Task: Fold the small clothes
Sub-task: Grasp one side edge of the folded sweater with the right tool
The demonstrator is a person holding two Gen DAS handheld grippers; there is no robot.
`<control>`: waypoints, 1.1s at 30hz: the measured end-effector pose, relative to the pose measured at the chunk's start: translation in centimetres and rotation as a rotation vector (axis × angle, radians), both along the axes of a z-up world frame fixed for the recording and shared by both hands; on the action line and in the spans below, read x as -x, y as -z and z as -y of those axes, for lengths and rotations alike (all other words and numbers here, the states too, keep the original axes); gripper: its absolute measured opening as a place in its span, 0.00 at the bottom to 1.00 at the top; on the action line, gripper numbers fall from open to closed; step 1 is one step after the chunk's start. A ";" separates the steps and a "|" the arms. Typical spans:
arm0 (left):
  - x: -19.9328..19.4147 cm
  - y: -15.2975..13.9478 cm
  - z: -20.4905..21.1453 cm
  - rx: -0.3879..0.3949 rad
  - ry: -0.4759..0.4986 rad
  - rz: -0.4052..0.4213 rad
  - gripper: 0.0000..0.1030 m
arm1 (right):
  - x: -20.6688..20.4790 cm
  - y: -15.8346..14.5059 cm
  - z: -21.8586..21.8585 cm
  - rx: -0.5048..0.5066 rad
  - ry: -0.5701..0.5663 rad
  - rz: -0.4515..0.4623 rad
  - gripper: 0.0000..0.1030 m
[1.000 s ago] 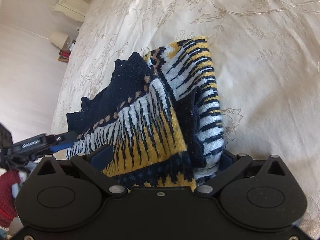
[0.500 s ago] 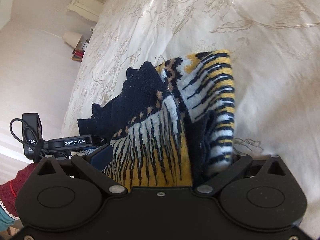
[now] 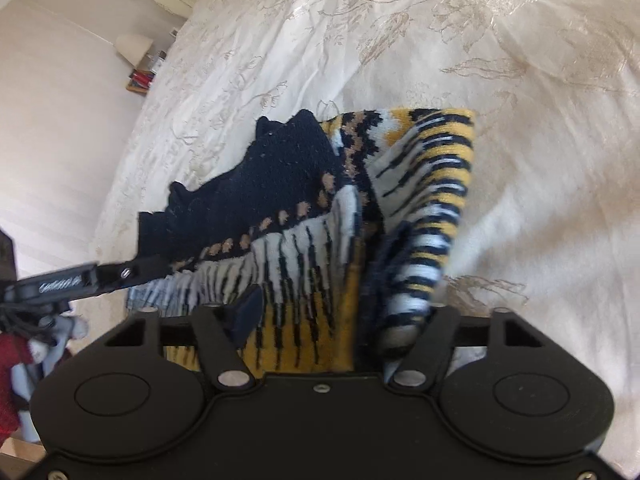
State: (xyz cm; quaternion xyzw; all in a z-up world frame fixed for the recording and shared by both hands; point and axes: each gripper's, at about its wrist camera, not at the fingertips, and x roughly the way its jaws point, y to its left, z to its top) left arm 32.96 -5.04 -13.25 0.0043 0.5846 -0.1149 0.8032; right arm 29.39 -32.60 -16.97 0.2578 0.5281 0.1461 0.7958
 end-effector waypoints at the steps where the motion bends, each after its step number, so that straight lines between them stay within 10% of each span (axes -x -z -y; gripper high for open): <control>1: 0.4 0.5 0.1 -0.013 0.009 -0.025 0.82 | 0.0 -0.3 -0.1 0.035 0.001 -0.003 0.46; 6: 0.9 2.9 0.1 -0.033 0.060 -0.078 0.83 | 0.0 -1.9 -0.7 0.081 0.016 -0.007 0.34; 19: 3.3 -3.7 -9.9 0.123 -0.115 0.021 0.82 | -0.5 -8.1 -5.5 0.083 0.002 0.016 0.32; 33: 9.0 -3.4 -21.2 0.149 -0.293 -0.015 0.82 | -2.3 -10.5 -22.6 0.133 -0.219 0.033 0.32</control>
